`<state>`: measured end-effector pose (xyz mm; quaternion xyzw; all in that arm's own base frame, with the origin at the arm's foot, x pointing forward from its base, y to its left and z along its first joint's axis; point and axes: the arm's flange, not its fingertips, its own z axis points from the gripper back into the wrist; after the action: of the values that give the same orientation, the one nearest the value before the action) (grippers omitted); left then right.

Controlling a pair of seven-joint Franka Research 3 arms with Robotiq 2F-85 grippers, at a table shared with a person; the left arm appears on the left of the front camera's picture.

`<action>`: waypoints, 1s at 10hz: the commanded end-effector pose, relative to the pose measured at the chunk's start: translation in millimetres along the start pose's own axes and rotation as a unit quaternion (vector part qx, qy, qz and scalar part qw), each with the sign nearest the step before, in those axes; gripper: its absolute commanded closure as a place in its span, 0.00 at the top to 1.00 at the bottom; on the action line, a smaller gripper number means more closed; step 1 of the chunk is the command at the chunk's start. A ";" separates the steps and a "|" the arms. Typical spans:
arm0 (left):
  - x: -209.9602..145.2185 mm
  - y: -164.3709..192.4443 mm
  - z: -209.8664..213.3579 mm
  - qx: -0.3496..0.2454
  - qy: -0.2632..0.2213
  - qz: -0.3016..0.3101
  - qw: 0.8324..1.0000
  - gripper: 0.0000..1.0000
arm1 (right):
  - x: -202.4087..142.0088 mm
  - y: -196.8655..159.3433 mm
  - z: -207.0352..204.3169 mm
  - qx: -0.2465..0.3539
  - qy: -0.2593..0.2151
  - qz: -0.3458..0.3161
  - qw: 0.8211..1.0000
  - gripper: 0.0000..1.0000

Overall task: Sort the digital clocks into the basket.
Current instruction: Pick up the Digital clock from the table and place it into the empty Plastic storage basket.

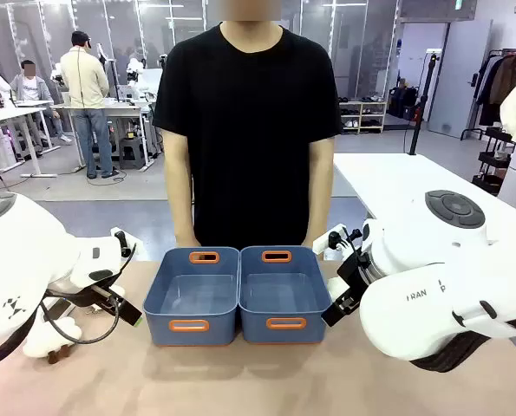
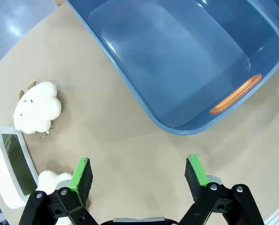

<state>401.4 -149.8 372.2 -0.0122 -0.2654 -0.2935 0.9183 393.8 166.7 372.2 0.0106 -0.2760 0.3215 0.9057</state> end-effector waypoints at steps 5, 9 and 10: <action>0.1 -0.2 0.0 0.000 0.000 0.000 1.000 1.00 | 0.0 0.0 0.0 0.000 0.000 0.000 1.000 1.00; 0.1 -0.2 0.0 0.000 0.000 0.000 1.000 1.00 | 0.0 0.0 0.0 0.000 0.000 0.000 1.000 1.00; 0.1 -0.3 0.0 0.000 0.000 0.000 1.000 1.00 | 0.0 -0.1 0.0 0.000 0.000 0.001 1.000 1.00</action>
<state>401.3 -150.1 372.2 -0.0122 -0.2654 -0.2939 0.9182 393.8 166.6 372.2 0.0101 -0.2760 0.3222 0.9055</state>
